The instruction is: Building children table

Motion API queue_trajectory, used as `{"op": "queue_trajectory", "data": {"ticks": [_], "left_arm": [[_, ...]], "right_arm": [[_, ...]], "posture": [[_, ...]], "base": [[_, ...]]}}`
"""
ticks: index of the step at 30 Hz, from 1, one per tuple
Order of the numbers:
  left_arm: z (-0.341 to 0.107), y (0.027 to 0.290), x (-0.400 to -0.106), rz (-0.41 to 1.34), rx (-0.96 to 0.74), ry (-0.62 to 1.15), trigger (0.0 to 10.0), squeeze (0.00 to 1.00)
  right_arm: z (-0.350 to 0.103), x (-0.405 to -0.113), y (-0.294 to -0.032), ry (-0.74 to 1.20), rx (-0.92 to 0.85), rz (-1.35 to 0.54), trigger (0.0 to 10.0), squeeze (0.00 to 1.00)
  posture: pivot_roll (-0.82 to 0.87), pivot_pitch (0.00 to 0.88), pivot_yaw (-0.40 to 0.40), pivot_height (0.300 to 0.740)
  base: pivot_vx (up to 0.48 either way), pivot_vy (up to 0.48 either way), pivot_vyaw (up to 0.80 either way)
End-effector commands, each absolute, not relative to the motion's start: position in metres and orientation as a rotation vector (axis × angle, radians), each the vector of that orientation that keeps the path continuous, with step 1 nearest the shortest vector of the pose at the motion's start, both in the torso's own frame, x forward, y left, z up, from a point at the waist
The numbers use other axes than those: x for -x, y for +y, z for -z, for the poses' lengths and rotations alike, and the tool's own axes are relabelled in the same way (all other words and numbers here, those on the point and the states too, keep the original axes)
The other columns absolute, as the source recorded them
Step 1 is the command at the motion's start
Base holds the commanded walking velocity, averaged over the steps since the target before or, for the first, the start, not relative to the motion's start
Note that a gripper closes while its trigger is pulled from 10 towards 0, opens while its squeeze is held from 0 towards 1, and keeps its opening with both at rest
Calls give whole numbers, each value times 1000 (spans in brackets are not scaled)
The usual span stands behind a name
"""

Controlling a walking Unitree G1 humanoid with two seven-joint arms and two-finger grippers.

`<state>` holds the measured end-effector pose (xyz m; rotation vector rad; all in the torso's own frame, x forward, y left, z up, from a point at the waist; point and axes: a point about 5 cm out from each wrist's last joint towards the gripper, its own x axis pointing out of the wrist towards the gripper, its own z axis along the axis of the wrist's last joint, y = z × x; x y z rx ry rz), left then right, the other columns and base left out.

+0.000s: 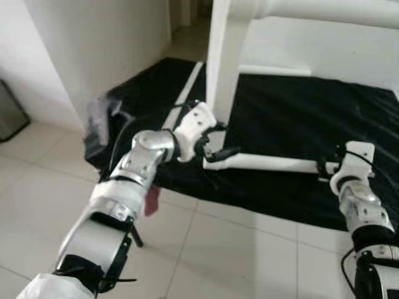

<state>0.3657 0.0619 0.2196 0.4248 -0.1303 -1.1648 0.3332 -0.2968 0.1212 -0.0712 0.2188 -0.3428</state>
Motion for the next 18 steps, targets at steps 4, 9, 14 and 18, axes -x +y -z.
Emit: {"op": "queue_trajectory", "data": {"ticks": [4,9,14,18], "left_arm": [[-218,131,-374,925,-473,-81,10000,0],[-213,143,-361,969,-456,-71,10000,0],[-208,146,-348,1022,-443,-73,10000,0],[-211,142,-345,1048,-431,-92,10000,0]], "right_arm": [[-74,-292,-277,431,-15,320,10000,0],[-78,-273,-272,400,-2,292,10000,0],[-87,-258,-268,323,7,246,10000,0],[-98,-261,-267,233,21,215,10000,0]], "posture": [[17,102,-15,740],[9,115,-13,740],[9,120,-14,740],[5,123,-9,740]], "base": [[0,0,0],[0,0,0],[0,0,0],[0,0,0]]}}
